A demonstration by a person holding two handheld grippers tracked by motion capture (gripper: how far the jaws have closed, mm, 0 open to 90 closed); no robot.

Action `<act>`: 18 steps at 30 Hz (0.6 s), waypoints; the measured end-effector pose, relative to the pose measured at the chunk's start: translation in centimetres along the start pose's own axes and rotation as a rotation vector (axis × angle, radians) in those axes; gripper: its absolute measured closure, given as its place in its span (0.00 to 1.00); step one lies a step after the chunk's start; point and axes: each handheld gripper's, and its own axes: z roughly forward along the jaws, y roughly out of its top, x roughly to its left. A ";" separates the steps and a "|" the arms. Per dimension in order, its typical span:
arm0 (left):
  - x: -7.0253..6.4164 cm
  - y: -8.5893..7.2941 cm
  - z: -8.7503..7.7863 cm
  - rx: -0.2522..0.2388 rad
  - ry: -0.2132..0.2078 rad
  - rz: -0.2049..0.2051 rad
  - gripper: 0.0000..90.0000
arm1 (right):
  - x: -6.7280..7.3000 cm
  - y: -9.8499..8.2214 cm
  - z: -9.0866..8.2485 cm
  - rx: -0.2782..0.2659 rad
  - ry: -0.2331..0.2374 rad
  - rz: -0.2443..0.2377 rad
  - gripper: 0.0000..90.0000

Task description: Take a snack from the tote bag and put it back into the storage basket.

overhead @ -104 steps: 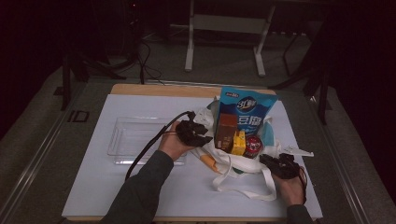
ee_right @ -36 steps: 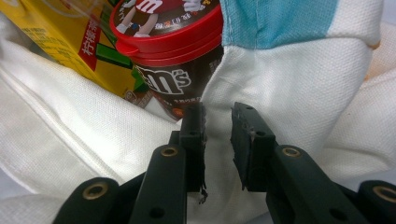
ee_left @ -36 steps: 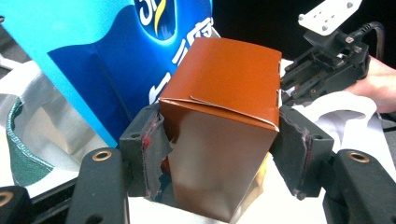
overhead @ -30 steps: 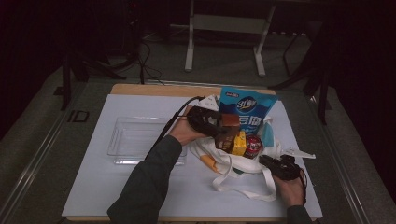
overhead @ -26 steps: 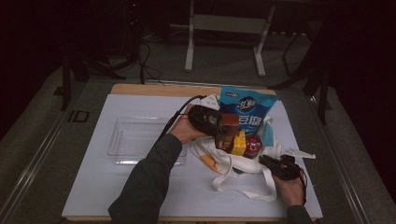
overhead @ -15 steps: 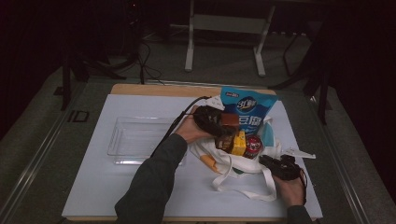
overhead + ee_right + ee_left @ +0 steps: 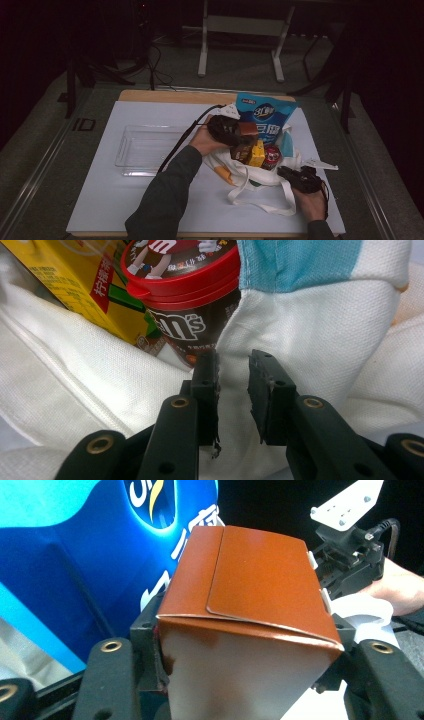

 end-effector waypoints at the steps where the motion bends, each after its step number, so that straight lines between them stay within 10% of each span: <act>1: -0.1 0.0 0.0 0.000 0.003 0.003 0.46 | 0.0 0.0 0.0 0.000 0.000 0.000 0.82; 18: -0.1 -0.4 -0.4 -0.078 0.031 -0.041 0.47 | -0.1 0.0 0.0 -0.003 0.005 0.004 0.82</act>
